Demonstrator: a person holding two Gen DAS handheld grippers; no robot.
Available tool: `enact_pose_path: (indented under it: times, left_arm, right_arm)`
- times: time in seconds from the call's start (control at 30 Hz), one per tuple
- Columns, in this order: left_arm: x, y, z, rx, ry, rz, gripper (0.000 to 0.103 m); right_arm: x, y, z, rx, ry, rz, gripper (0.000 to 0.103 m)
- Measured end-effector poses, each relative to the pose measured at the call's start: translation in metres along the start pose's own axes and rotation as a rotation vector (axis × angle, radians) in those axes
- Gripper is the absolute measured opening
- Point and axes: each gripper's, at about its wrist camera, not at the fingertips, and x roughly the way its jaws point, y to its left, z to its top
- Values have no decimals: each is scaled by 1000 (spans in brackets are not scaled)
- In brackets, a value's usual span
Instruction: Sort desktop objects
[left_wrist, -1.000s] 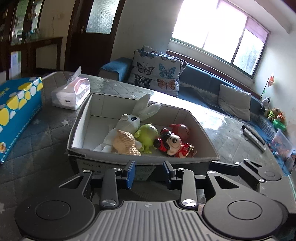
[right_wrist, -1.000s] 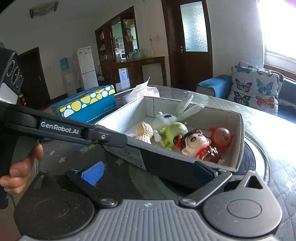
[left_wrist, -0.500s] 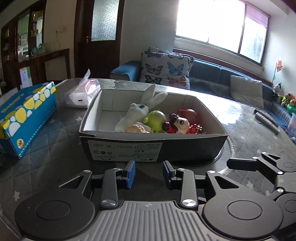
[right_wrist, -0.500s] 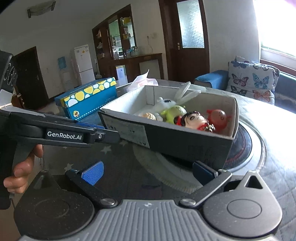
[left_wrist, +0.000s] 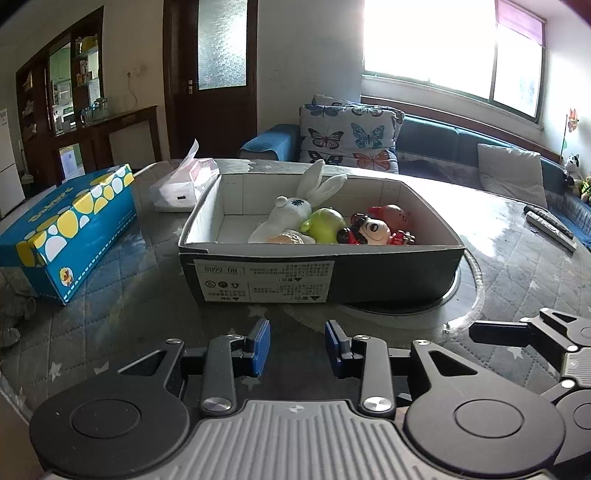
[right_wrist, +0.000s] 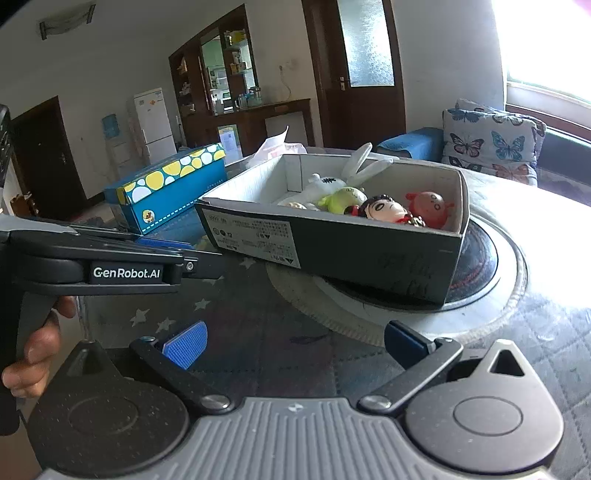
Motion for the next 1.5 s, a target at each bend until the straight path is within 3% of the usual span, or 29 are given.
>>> enact_pose_path:
  times: [0.43, 1.5]
  left_arm:
    - [-13, -4, -13, 5, 7, 44, 36]
    - [-17, -7, -22, -31, 30, 21, 36]
  right_arm:
    - [-7, 10, -13, 31, 10, -44, 103]
    - [-13, 16, -20, 34, 13, -113, 103]
